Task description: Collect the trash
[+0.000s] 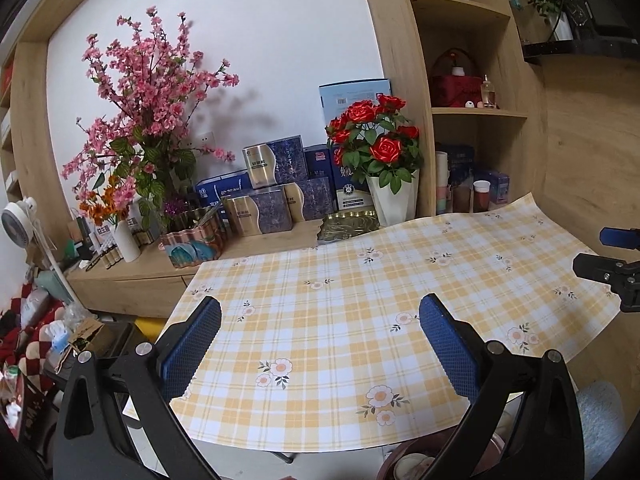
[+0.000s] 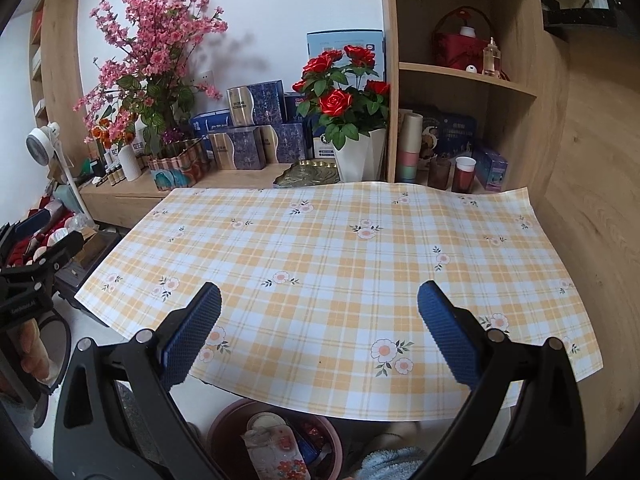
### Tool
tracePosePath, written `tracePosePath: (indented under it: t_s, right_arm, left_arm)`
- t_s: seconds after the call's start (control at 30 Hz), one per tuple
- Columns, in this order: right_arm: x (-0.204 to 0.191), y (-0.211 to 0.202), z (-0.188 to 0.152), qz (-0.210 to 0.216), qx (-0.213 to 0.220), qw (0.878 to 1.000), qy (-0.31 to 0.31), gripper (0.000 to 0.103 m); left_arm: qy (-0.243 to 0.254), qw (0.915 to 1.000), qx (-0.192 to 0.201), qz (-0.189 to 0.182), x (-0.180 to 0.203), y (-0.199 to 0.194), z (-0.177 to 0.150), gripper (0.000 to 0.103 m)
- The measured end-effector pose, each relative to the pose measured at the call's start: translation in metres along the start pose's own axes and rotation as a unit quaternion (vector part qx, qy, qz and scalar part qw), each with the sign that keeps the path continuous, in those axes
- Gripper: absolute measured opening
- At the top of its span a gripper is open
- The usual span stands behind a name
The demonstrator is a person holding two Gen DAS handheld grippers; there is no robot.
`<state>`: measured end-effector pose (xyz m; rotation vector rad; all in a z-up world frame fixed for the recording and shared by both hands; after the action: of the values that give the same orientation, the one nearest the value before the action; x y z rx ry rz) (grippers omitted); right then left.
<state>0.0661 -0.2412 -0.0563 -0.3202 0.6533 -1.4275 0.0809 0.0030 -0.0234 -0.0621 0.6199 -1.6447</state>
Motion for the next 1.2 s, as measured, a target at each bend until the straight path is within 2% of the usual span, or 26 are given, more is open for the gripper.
tracePosePath:
  t_s: [0.17, 1.2]
  right_arm:
    - [0.0013, -0.0014, 0.0002, 0.002, 0.001, 1.000, 0.007, 0.097]
    - [0.0018, -0.0046, 0.0029, 0.001, 0.006, 1.000, 0.010, 0.097]
  left_arm:
    - [-0.010, 0.9999, -0.009, -0.004, 0.0002, 0.0001, -0.0013, 0.097]
    - [-0.013, 0.9999, -0.003, -0.007, 0.0008, -0.0063, 0.0069, 0.097]
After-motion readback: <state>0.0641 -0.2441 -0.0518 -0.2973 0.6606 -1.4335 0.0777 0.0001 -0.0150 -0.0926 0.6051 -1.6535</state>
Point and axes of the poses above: each gripper's, at about its wrist camera, not at the fingertips, and y roughly the way its jaws point, x to its right, z to its top, the point moved 7 cm from there along y, roughly the way its jaws point, and after that the axes turned 9 degrees about y, right-handed, at the moved point
